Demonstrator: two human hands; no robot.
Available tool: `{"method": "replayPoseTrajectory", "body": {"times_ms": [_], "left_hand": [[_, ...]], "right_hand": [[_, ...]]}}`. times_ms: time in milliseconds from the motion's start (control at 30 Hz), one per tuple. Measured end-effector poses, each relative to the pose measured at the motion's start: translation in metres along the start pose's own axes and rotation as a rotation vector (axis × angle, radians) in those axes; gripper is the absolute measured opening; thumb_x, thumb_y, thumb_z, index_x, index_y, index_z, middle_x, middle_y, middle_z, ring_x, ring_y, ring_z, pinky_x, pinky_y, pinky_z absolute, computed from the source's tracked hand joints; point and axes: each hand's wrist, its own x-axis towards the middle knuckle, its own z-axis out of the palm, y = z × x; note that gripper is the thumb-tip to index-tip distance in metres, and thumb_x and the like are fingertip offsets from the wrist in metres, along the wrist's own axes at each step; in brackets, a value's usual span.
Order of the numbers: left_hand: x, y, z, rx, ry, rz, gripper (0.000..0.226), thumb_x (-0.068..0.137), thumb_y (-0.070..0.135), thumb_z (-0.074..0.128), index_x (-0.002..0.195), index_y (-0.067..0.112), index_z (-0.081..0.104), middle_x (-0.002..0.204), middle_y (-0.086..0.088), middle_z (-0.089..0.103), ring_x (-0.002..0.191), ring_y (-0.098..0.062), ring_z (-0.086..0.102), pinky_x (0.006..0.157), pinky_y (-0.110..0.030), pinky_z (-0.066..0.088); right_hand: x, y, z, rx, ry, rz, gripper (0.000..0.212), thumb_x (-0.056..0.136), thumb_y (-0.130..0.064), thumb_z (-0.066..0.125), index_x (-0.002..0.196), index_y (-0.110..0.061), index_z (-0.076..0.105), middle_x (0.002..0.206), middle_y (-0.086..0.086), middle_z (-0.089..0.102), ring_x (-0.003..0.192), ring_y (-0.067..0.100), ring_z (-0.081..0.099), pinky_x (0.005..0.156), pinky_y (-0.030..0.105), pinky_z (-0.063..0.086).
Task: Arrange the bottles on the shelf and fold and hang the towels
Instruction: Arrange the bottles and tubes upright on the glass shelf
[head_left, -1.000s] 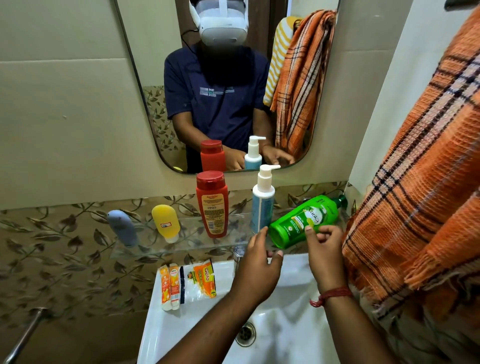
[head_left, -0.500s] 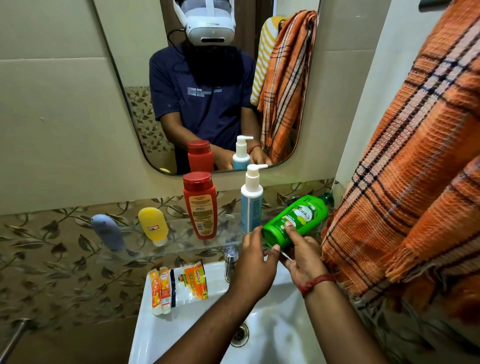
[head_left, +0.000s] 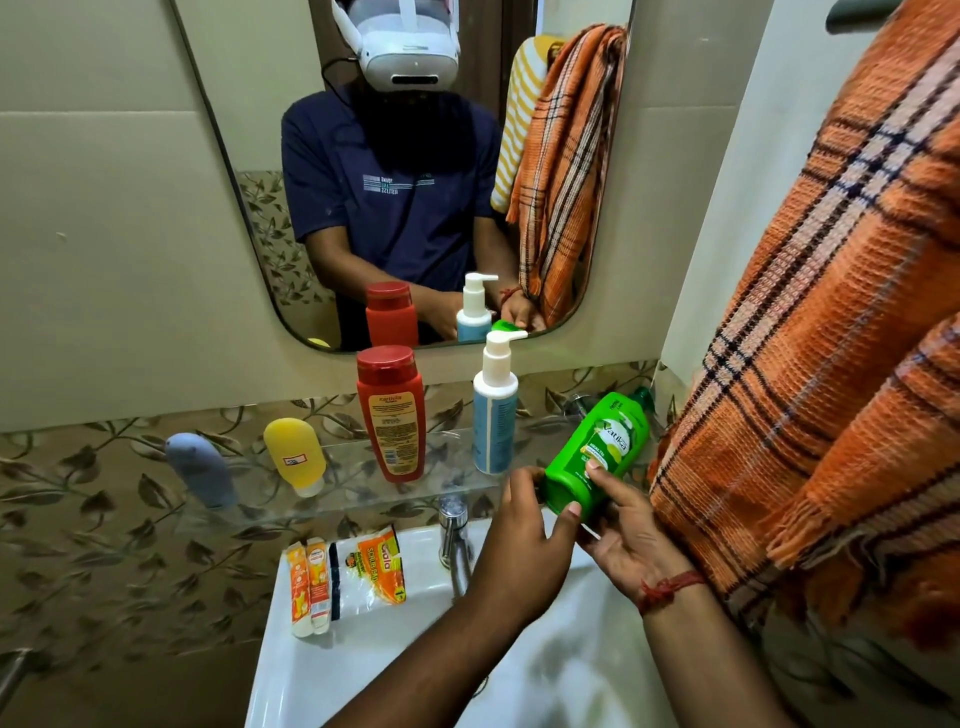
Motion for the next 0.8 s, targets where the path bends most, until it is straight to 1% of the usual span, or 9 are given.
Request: {"method": "replayPoseTrajectory", "body": {"times_ms": [167,300,367,433,500,600,667,767,800], "left_hand": [[-0.003,0.001,0.001,0.006,0.005,0.014,0.031,0.098,0.032,0.060,0.120,0.033,0.037,0.125,0.009,0.049,0.110,-0.002,0.049,0.084,-0.011,0.038],[0.002,0.000,0.001,-0.009,0.037,0.025,0.032,0.097,0.029,0.062,0.119,0.032,0.038,0.123,0.006,0.051,0.113,-0.009,0.054,0.092,-0.025,0.046],[0.005,-0.001,0.001,-0.004,0.054,0.023,0.032,0.096,0.028,0.063,0.115,0.033,0.038,0.121,0.004,0.051,0.113,-0.013,0.055,0.094,-0.031,0.047],[0.007,-0.003,0.001,-0.010,0.063,0.018,0.032,0.095,0.028,0.063,0.113,0.035,0.037,0.121,0.003,0.052,0.113,-0.014,0.056,0.095,-0.035,0.049],[0.008,-0.005,0.001,-0.015,0.063,0.010,0.033,0.095,0.029,0.062,0.113,0.036,0.036,0.122,0.003,0.052,0.114,-0.014,0.057,0.096,-0.037,0.050],[0.007,-0.004,0.001,-0.008,0.047,0.013,0.032,0.096,0.029,0.062,0.114,0.034,0.035,0.123,0.004,0.053,0.113,-0.013,0.056,0.092,-0.030,0.048],[0.005,-0.004,0.003,-0.026,0.047,0.013,0.032,0.097,0.030,0.061,0.115,0.034,0.035,0.122,0.005,0.053,0.113,-0.012,0.057,0.091,-0.029,0.049],[0.008,-0.002,0.005,-0.057,0.089,0.008,0.032,0.096,0.034,0.061,0.115,0.035,0.035,0.120,0.004,0.054,0.110,-0.014,0.060,0.091,-0.035,0.053],[0.012,0.000,0.005,-0.079,0.113,-0.005,0.034,0.095,0.036,0.062,0.116,0.034,0.035,0.119,0.003,0.055,0.107,-0.015,0.062,0.089,-0.037,0.054]], "right_hand": [[0.003,-0.002,-0.004,-0.030,-0.029,0.014,0.064,0.068,-0.022,0.074,0.128,-0.004,0.060,0.119,0.022,0.069,0.114,0.032,0.065,0.066,0.037,0.060],[0.004,-0.003,0.000,-0.015,-0.072,-0.002,0.052,0.070,-0.019,0.072,0.120,-0.006,0.062,0.099,0.015,0.075,0.091,0.025,0.071,0.064,0.036,0.060],[0.005,-0.001,0.002,0.003,-0.088,-0.010,0.042,0.078,-0.015,0.069,0.118,-0.007,0.062,0.091,0.012,0.076,0.081,0.022,0.074,0.061,0.034,0.061],[0.006,0.001,0.002,0.036,-0.102,-0.019,0.040,0.083,-0.011,0.066,0.122,-0.004,0.061,0.092,0.014,0.076,0.079,0.021,0.075,0.059,0.034,0.060],[0.008,0.003,0.002,0.059,-0.130,-0.036,0.049,0.079,-0.011,0.068,0.126,-0.001,0.059,0.097,0.017,0.075,0.083,0.024,0.075,0.061,0.034,0.060],[0.008,0.005,-0.002,0.074,-0.157,-0.069,0.054,0.075,-0.012,0.068,0.127,0.000,0.058,0.101,0.019,0.074,0.086,0.026,0.075,0.064,0.035,0.061],[0.011,0.006,-0.006,0.089,-0.168,-0.074,0.053,0.076,-0.011,0.068,0.126,0.001,0.058,0.103,0.020,0.073,0.088,0.027,0.075,0.066,0.036,0.061],[0.012,0.001,-0.005,0.098,-0.221,-0.054,0.045,0.080,-0.009,0.066,0.122,0.003,0.060,0.108,0.024,0.072,0.095,0.031,0.073,0.072,0.037,0.061],[0.013,-0.002,-0.006,0.096,-0.248,-0.056,0.039,0.081,-0.007,0.065,0.118,0.004,0.061,0.105,0.024,0.072,0.093,0.030,0.073,0.072,0.037,0.061]]}}
